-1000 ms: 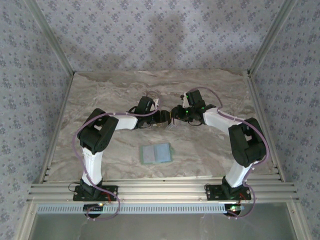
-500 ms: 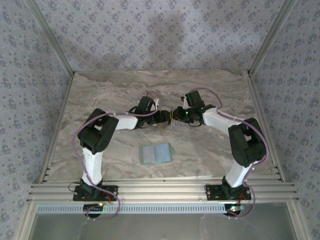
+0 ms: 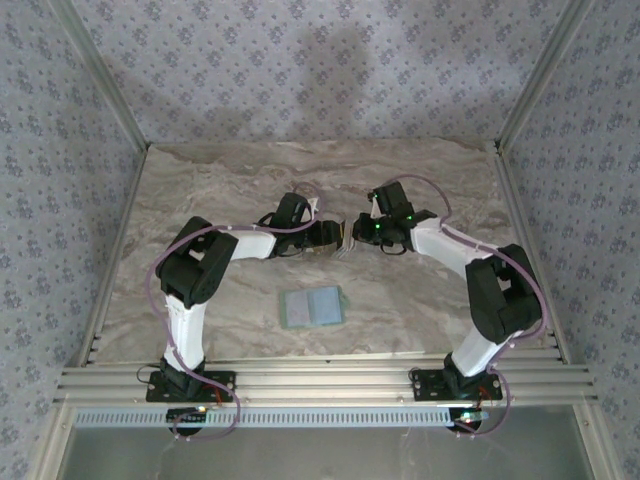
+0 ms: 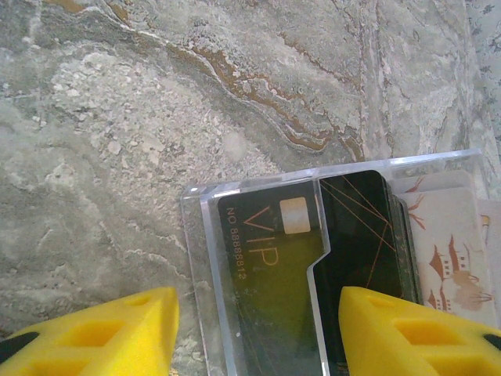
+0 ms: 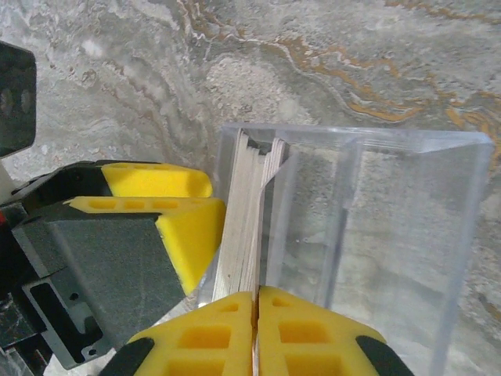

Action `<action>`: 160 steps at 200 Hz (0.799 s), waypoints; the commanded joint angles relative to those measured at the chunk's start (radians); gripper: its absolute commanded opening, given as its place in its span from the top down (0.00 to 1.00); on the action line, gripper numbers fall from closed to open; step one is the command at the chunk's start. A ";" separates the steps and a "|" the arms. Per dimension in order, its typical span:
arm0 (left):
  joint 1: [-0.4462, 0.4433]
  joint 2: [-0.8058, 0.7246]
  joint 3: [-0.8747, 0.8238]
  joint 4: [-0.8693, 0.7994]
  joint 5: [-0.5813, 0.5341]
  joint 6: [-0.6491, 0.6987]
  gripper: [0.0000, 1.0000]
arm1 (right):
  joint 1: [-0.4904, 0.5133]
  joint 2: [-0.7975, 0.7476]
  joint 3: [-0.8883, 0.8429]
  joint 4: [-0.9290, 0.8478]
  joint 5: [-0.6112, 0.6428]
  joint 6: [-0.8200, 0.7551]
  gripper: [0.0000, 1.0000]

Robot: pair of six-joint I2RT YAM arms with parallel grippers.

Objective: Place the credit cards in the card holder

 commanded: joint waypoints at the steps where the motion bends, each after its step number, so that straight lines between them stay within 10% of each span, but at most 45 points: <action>1: -0.011 0.019 0.026 -0.014 -0.003 0.010 0.44 | 0.007 -0.034 -0.011 -0.032 0.033 -0.003 0.90; 160: -0.010 -0.115 -0.061 0.016 0.009 0.029 0.42 | 0.007 -0.222 -0.084 -0.101 0.272 0.031 0.98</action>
